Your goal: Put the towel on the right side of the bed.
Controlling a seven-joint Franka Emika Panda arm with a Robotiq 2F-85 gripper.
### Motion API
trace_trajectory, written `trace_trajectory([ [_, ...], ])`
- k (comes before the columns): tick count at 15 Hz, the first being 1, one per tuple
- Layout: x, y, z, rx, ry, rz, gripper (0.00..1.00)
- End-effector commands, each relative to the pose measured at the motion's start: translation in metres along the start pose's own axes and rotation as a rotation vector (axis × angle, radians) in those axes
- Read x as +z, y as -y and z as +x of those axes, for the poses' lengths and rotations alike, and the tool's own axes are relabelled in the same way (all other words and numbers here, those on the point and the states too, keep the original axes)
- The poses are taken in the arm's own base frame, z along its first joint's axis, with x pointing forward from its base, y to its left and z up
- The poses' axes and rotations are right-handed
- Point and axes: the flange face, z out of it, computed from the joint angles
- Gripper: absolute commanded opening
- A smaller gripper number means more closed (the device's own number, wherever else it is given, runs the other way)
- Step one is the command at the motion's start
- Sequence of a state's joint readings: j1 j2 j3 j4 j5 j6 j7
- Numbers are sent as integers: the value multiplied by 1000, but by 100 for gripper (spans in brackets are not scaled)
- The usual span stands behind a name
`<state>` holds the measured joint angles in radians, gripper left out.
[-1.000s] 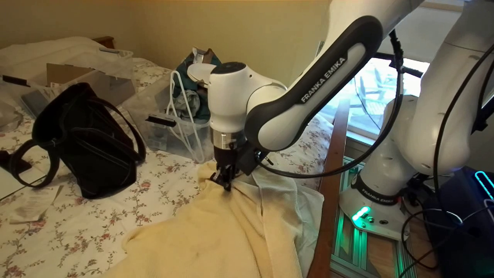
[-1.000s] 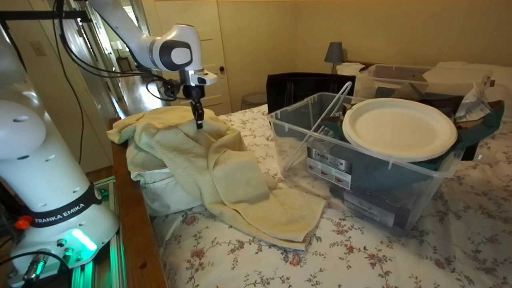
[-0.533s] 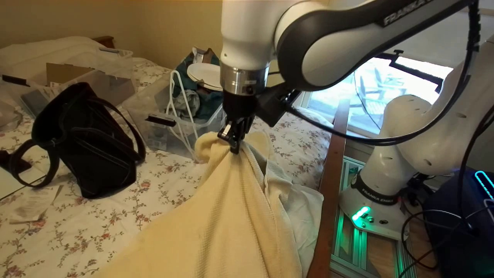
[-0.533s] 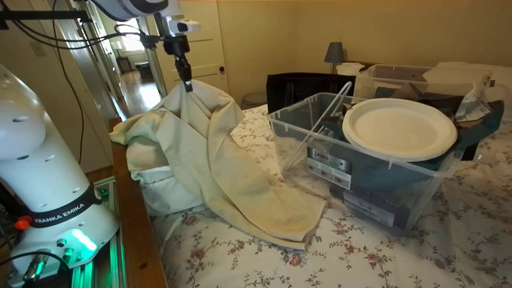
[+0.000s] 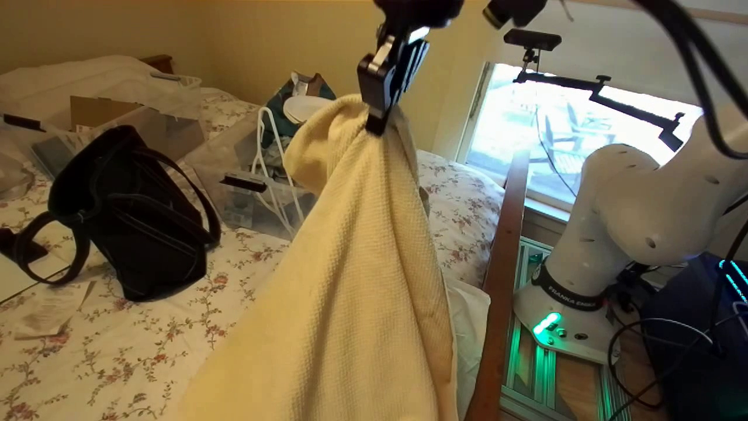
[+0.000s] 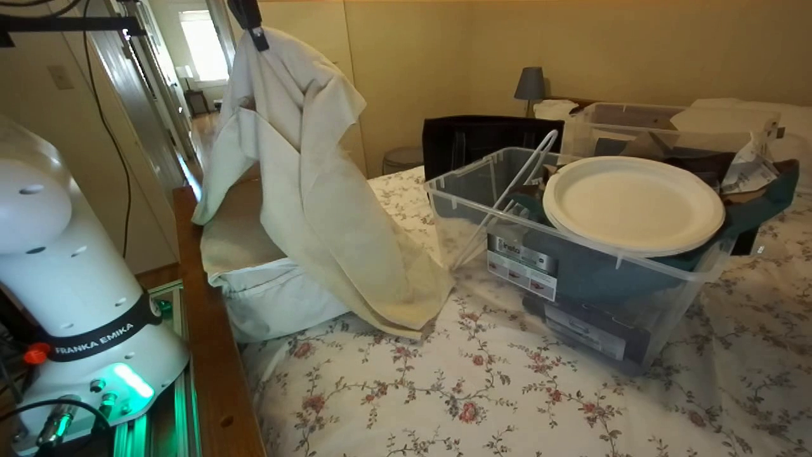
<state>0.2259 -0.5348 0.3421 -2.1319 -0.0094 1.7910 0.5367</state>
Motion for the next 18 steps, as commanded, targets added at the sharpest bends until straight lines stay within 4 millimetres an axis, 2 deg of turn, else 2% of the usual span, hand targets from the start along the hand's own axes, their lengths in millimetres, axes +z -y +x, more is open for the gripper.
trace_trajectory([
  [1,-94,9,-6,-87,-173,-25,3],
  [5,-181,23,-13,-196,-354,-62,3],
  [6,-197,24,-10,-221,-358,-36,3],
  [7,-211,25,-7,-248,-369,-13,3],
  [8,-214,24,8,-272,-365,2,2],
  [9,-207,24,28,-270,-337,15,2],
  [10,-189,29,38,-302,-306,79,2],
  [11,-141,20,31,-304,-250,109,2],
  [12,-124,21,35,-315,-211,145,2],
  [13,-99,21,40,-318,-185,199,2],
  [15,-38,25,52,-327,-109,288,2],
  [18,50,29,48,-356,27,391,2],
])
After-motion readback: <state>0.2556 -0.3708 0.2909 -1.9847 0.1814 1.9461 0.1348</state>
